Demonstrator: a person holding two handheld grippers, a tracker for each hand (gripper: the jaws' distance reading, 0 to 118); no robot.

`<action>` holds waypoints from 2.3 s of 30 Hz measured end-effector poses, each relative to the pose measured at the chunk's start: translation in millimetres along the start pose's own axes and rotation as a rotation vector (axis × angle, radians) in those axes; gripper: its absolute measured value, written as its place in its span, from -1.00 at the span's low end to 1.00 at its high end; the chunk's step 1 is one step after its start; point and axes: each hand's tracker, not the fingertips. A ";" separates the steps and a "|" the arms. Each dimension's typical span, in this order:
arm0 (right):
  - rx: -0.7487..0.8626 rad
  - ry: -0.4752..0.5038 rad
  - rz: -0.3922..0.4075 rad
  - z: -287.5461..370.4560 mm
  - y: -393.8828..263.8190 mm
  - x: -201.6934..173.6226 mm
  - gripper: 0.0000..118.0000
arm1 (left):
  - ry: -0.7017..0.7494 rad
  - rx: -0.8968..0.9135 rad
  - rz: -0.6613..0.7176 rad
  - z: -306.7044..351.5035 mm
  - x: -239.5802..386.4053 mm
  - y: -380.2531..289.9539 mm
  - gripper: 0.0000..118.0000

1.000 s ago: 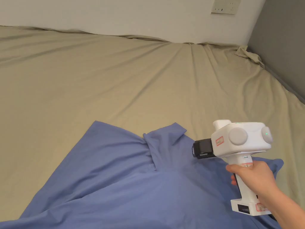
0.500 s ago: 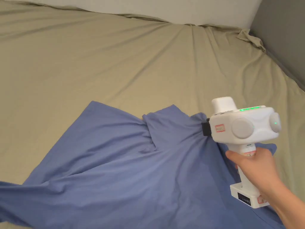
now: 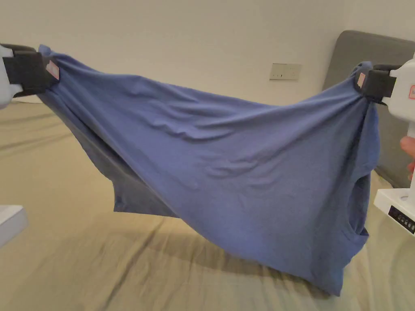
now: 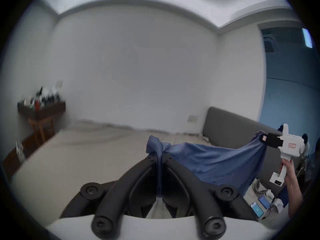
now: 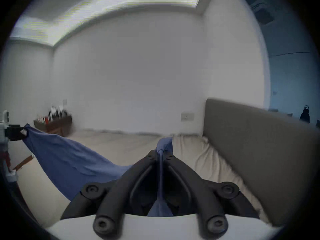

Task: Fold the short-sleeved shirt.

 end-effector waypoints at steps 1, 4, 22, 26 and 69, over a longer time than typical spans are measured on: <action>0.037 -0.018 0.007 9.4 19.1 3.1 -0.90 | 0.012 0.034 -0.031 5.0 8.4 21.0 -0.95; 0.154 -0.033 -0.003 41.0 76.7 11.3 -0.90 | 0.055 0.119 -0.119 20.5 25.6 79.2 -0.95; 0.134 -0.026 -0.017 -117.5 182.6 -6.4 -0.90 | 0.217 0.049 -0.119 -98.6 -29.1 178.6 -0.95; 0.116 -0.055 0.015 -178.6 174.8 -15.3 -0.90 | 0.266 0.018 -0.143 -160.8 -46.1 166.1 -0.95; -0.542 0.047 -0.094 -128.6 -359.5 -7.0 -0.90 | 0.184 -0.480 0.133 -127.5 -93.6 -330.5 -0.95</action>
